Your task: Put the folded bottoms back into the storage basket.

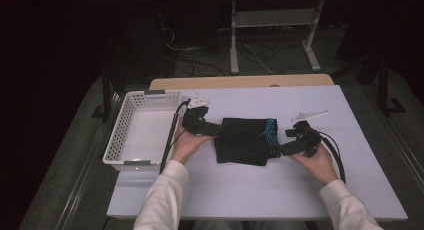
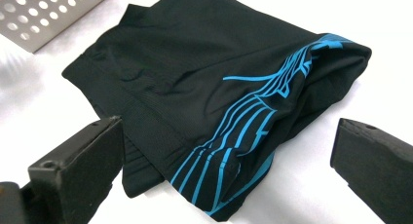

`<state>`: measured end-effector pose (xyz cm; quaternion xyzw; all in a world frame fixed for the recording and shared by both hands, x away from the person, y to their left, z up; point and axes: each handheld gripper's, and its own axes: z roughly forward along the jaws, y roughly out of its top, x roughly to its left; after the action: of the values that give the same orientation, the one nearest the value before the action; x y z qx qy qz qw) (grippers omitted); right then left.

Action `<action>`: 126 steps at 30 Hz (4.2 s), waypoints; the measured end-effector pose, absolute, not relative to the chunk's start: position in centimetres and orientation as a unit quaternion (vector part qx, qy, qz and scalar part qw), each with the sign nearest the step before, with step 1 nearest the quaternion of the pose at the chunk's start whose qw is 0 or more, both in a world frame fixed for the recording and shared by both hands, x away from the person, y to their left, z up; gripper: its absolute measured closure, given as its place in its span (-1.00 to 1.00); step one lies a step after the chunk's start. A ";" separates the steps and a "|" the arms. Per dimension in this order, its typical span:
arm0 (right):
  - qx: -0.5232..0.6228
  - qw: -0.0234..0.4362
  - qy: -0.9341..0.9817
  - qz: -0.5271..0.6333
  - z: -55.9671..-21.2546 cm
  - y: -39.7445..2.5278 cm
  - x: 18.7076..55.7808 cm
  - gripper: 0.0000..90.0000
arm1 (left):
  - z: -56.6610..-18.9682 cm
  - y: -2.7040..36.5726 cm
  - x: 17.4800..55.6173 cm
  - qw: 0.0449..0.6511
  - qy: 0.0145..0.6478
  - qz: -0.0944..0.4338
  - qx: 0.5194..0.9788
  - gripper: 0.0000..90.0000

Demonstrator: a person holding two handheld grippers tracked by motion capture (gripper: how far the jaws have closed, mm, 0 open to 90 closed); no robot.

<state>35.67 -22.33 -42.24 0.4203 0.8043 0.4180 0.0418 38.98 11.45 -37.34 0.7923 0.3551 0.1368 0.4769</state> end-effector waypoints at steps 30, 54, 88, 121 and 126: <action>0.443 0.013 0.804 0.397 -43.8 -22.3 36.7 -0.93 | -41.8 10.5 42.6 0.444 0.405 0.098 0.793 -1.00; 0.463 -0.033 0.795 0.390 -44.5 -22.6 37.7 -0.56 | -44.4 10.2 44.4 0.411 0.420 0.050 0.807 -0.99; 0.462 -0.082 0.798 0.377 -44.0 -21.2 38.0 0.69 | -44.7 9.2 44.4 0.393 0.434 -0.008 0.811 0.74; 0.435 -0.059 0.804 0.402 -39.1 -19.5 36.1 0.73 | -40.4 10.8 42.5 0.427 0.406 0.043 0.807 0.76; 0.427 -0.056 0.806 0.406 -38.3 -19.0 36.1 0.73 | -39.7 11.4 42.4 0.431 0.408 0.045 0.803 0.76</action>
<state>36.07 -19.05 -38.33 0.4273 0.8061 0.4056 -0.0562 42.44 11.38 -39.69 0.8034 0.4081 0.0448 0.4313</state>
